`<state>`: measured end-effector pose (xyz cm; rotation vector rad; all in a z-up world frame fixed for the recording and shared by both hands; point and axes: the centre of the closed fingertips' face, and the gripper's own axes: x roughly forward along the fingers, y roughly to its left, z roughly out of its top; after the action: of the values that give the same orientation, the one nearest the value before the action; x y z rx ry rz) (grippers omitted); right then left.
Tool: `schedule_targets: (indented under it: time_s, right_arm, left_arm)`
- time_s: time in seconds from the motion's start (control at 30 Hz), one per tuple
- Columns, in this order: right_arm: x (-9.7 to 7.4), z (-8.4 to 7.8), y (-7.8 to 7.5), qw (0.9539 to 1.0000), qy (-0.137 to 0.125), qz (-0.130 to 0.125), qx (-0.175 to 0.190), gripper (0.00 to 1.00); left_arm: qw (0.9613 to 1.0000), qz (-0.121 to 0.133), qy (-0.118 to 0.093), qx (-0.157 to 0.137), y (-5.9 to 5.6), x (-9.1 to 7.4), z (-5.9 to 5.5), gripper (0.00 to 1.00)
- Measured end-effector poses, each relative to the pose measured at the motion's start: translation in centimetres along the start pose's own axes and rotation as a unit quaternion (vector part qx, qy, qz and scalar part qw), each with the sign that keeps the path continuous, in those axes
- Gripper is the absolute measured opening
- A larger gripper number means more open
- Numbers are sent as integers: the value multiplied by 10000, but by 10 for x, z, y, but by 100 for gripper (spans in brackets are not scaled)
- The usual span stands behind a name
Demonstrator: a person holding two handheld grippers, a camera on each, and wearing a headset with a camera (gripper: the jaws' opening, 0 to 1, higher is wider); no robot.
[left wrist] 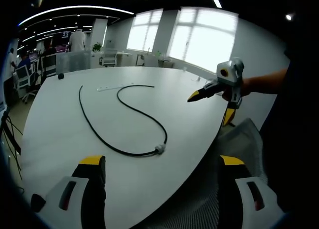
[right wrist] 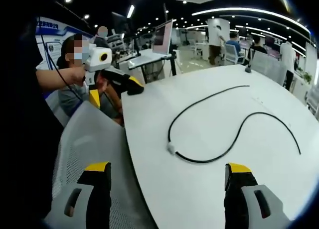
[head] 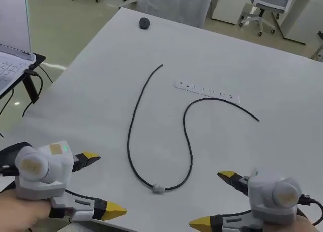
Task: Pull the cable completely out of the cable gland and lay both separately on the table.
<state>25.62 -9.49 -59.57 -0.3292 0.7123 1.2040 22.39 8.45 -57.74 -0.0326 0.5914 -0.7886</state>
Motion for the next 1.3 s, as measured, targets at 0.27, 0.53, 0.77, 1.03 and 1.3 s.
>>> schedule_targets:
  time_s: [0.27,0.53,0.77,1.03,1.3]
  right_arm:
    - [10,3,-7,9998,110,116,-98,93]
    - [19,5,-10,9992,211,232,-240,89]
    - [33,2,-14,9978,403,340,-394,86]
    - [51,6,-16,9954,566,494,-602,80]
    - [72,4,-16,9901,851,675,-884,69]
  left_arm:
    - [10000,59,48,-61,1,1,-2,90]
    - [9999,62,51,-79,-1,3,1,88]
    - [9999,70,75,-120,-5,2,2,87]
    - [9995,62,197,-250,-7,6,-7,82]
    - [9995,107,177,-237,-7,9,-8,86]
